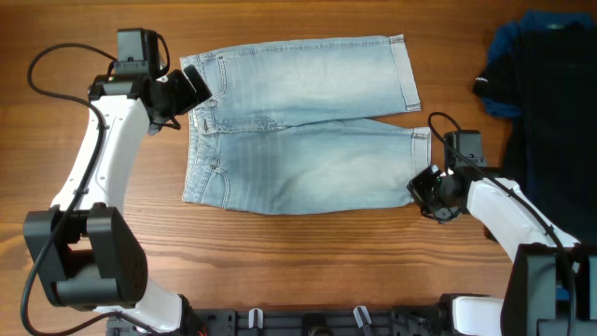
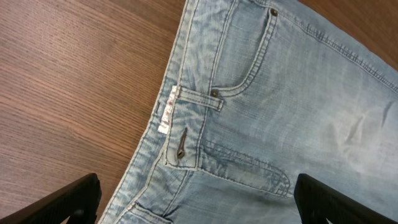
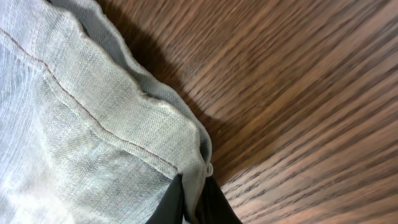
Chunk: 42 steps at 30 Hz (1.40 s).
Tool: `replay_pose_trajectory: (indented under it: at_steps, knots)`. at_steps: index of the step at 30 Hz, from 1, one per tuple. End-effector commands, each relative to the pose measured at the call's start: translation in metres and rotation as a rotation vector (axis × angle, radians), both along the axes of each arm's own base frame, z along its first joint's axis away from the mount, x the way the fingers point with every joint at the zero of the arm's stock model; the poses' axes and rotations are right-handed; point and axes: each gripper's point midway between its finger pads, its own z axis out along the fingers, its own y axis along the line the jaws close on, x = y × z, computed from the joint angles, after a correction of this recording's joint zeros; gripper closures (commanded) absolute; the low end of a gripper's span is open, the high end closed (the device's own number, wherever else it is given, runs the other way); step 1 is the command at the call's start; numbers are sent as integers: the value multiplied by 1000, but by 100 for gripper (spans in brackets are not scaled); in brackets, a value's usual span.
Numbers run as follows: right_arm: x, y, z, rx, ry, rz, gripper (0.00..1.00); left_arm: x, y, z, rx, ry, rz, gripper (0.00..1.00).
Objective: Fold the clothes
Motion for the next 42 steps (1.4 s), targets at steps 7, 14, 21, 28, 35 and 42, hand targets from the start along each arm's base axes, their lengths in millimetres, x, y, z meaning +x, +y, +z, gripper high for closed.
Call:
replay_pose_trajectory:
  at_steps: [7, 14, 21, 28, 35, 42]
  knots:
    - [-10, 11, -7, 51, 25, 66, 96, -62, -10, -20, -43, 268, -12, 44]
    - [-11, 10, -8, 47, 28, 69, 96, -130, -6, -59, -23, 525, 58, 39]
    - [-10, 10, -8, 41, 26, 73, 95, -168, -5, -125, -35, 574, 180, 39]
    - [-11, 8, -8, 30, 27, 74, 94, -165, 14, -136, 10, 533, 274, 37]
    - [-11, 5, -9, 13, 29, 87, 96, -170, 13, -150, 8, 512, 273, 72]
    - [-6, -4, 19, -59, 51, 214, 96, -168, 10, -128, 8, 492, 195, 96]
